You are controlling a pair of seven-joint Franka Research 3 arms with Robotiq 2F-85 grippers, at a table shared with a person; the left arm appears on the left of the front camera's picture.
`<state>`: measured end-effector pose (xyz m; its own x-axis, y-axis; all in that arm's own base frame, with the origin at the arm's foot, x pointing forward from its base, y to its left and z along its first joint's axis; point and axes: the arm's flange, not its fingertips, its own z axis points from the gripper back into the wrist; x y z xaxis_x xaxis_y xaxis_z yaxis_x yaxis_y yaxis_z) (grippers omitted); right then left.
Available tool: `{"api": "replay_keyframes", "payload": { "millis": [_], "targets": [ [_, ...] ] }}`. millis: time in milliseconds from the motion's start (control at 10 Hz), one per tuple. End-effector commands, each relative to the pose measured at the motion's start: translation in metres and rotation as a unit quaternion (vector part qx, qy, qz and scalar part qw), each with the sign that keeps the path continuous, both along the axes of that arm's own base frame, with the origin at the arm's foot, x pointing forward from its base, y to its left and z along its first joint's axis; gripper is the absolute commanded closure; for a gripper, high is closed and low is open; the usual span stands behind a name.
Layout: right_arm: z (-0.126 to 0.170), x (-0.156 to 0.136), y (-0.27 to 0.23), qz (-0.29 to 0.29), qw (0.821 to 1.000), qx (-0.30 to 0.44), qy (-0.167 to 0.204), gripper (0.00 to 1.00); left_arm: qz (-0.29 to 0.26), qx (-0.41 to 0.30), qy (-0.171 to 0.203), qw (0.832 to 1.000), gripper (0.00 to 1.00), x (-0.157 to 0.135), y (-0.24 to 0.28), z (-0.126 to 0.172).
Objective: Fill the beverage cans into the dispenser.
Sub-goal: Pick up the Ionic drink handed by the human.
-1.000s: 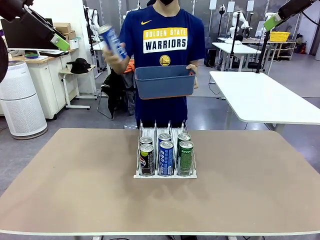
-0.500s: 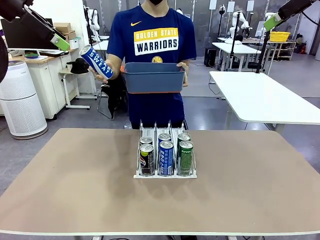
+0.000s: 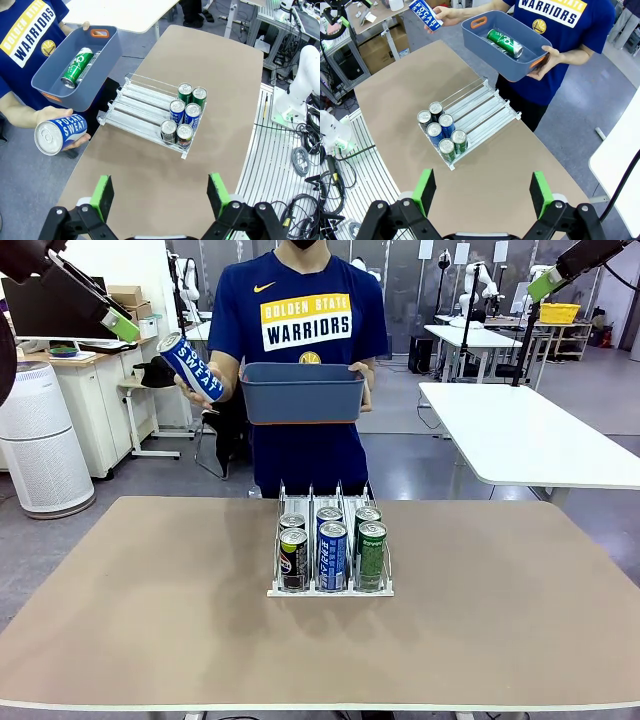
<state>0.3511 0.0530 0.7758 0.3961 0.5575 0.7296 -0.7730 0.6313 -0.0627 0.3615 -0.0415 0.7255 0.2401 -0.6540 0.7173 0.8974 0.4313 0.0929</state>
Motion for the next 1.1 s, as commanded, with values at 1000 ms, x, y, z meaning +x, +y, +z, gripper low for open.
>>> {"api": "replay_keyframes", "payload": {
  "millis": [1000],
  "targets": [
    [0.0, -0.001, 0.0, 0.0, 1.0, 0.0, 0.0, 0.0, -0.02, 0.049, -0.027, 0.998, 0.0, 0.009, 0.014, 0.002]
  ]
}}
